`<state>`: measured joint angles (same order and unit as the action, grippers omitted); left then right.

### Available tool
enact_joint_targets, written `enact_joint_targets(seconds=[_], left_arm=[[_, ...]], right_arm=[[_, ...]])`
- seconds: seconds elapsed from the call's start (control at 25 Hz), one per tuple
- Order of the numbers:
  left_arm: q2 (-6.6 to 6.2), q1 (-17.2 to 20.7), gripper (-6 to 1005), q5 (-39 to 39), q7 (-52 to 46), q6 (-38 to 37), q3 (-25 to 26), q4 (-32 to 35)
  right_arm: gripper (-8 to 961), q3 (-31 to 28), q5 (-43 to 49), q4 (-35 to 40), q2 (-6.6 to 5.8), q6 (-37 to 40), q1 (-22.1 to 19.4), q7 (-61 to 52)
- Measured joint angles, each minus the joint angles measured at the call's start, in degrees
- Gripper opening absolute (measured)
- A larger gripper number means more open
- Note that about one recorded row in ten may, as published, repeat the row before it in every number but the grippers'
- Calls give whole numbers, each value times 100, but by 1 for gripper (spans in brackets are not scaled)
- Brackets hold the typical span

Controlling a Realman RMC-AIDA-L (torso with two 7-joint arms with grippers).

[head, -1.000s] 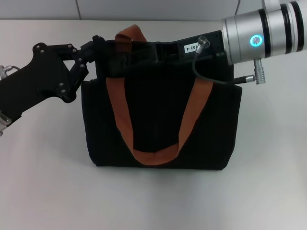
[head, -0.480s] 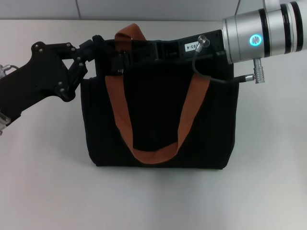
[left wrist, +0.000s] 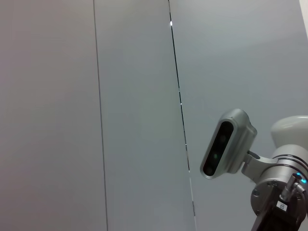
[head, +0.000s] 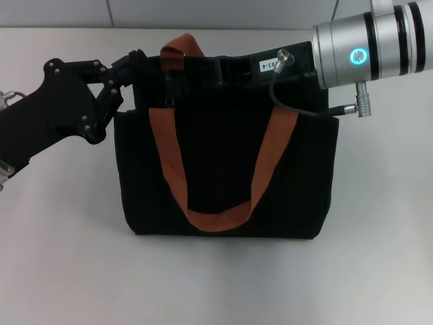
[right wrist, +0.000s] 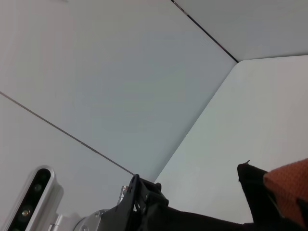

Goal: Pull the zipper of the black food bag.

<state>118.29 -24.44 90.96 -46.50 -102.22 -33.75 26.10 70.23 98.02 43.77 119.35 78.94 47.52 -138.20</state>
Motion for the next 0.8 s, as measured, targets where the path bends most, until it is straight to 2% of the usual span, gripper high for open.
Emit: enact_joint_targets(seconds=[0.16, 0.4, 0.8], left_arm=[[1, 12, 77, 0, 1, -30, -3, 0], [4, 24, 80, 0, 22, -42, -9, 0], [15, 81, 83, 0, 43, -39, -3, -9]], right_arm=[[125, 0, 0, -10, 1, -2, -2, 2], [-3, 43, 43, 23, -2, -1, 4, 0], [-2, 50, 603, 439, -7, 5, 74, -386]])
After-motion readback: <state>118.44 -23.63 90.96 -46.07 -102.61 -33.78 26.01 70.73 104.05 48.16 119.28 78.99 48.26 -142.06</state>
